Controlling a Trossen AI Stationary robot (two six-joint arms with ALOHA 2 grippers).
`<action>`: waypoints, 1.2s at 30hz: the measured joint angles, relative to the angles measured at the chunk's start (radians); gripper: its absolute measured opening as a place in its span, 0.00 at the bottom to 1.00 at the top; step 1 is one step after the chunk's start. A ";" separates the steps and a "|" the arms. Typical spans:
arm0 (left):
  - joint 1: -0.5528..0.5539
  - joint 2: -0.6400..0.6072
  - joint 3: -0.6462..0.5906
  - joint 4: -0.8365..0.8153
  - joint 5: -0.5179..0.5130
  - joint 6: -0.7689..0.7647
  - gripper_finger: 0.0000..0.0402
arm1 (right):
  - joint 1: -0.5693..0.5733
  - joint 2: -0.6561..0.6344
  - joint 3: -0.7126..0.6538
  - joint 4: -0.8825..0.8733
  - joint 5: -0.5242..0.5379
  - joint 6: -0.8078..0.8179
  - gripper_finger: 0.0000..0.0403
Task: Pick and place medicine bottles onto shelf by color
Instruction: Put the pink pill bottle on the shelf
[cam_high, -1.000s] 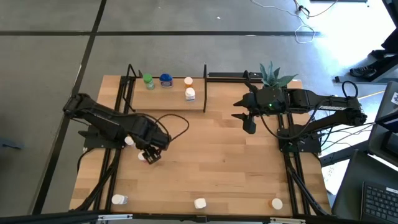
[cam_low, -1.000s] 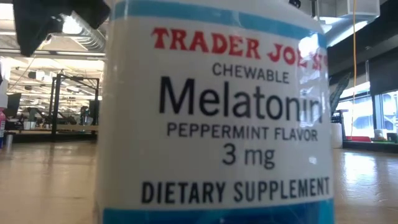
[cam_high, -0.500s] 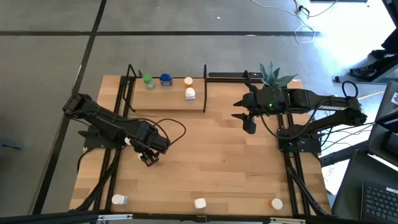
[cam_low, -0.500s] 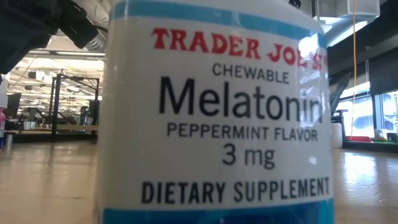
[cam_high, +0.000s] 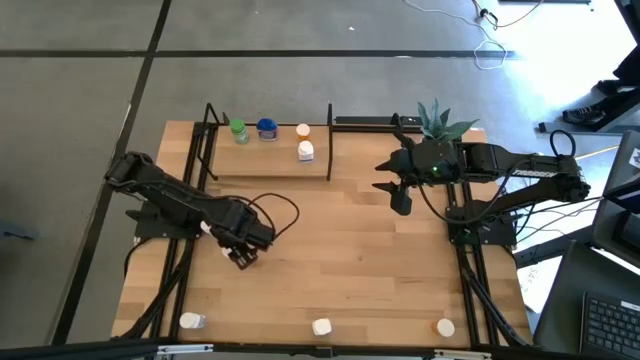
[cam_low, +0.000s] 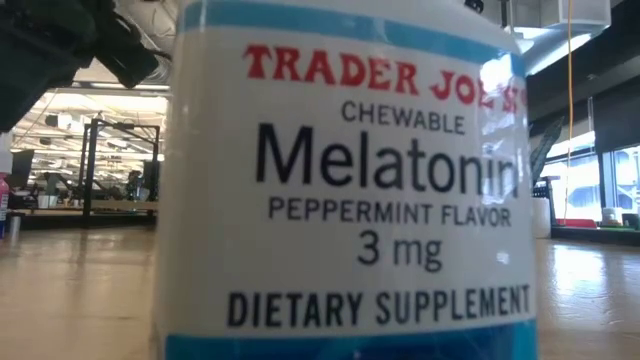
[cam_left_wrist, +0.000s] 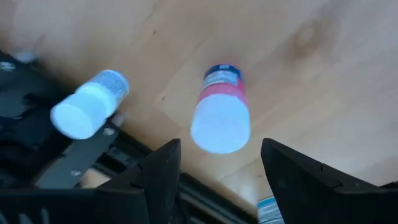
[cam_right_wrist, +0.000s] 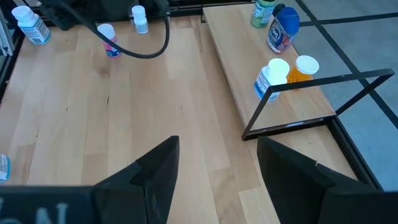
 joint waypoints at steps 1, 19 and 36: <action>0.000 -0.001 -0.014 0.018 0.006 -0.005 0.54 | 0.000 0.000 0.000 0.000 0.000 0.000 0.54; 0.000 -0.030 -0.178 0.224 0.060 -0.011 0.54 | 0.000 0.000 0.000 0.000 0.000 0.000 0.54; 0.001 -0.030 -0.181 0.216 0.015 0.008 0.54 | 0.000 0.000 0.000 0.000 0.000 0.000 0.54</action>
